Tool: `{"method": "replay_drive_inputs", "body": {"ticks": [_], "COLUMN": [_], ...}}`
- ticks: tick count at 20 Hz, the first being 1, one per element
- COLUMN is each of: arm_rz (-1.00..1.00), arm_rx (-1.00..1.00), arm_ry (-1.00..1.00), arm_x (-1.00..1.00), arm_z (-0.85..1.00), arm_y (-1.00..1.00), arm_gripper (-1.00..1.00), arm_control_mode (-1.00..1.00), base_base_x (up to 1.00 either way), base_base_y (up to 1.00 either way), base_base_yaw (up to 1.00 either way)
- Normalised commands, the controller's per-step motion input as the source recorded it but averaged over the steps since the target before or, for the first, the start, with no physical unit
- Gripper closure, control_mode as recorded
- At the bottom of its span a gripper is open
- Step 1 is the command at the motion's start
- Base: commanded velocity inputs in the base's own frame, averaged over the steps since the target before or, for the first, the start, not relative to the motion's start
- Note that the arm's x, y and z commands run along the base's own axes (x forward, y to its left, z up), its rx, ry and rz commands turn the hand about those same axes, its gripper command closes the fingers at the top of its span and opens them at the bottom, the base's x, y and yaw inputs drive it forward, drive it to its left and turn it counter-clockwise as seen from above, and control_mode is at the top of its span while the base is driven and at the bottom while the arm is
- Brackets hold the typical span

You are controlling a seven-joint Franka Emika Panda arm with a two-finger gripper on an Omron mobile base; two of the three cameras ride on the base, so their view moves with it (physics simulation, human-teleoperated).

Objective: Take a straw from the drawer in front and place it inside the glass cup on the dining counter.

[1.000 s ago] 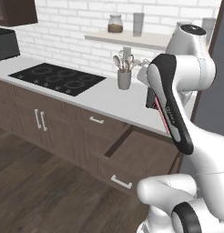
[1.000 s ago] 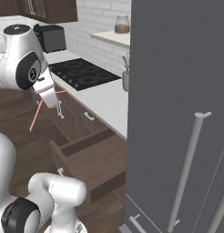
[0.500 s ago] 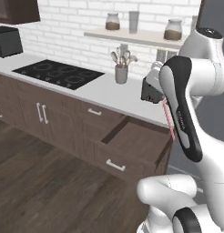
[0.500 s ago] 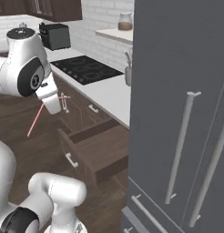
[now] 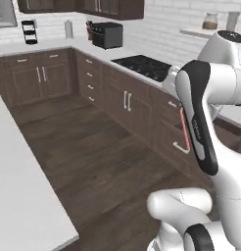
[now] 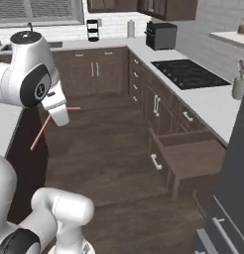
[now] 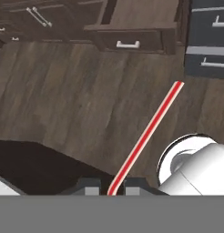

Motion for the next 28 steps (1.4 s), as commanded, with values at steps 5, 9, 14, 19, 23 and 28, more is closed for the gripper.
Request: {"method": "replay_drive_inputs", "body": {"ticks": [5,9,14,19,23,28], "arm_rz": [0.00,0.00,0.00,0.00,0.00,0.00], "arm_rx": [0.00,0.00,0.00,0.00,0.00,0.00], "arm_ry": [0.00,0.00,0.00,0.00,0.00,0.00], "arm_x": [0.00,0.00,0.00,0.00,0.00,0.00], "arm_z": [0.00,0.00,0.00,0.00,0.00,0.00], "arm_y": [0.00,0.00,0.00,0.00,0.00,0.00], "arm_gripper": [1.00,1.00,1.00,1.00,1.00,1.00], "arm_control_mode": [1.00,1.00,1.00,1.00,1.00,1.00], "base_base_x": [-0.90,-1.00,-1.00,-0.65,-0.20,-0.01], "base_base_y": [-0.03,-0.49,-0.09,0.72,1.00,1.00], "base_base_yaw": [0.74,0.46,0.24,0.09,0.02,0.02]}}
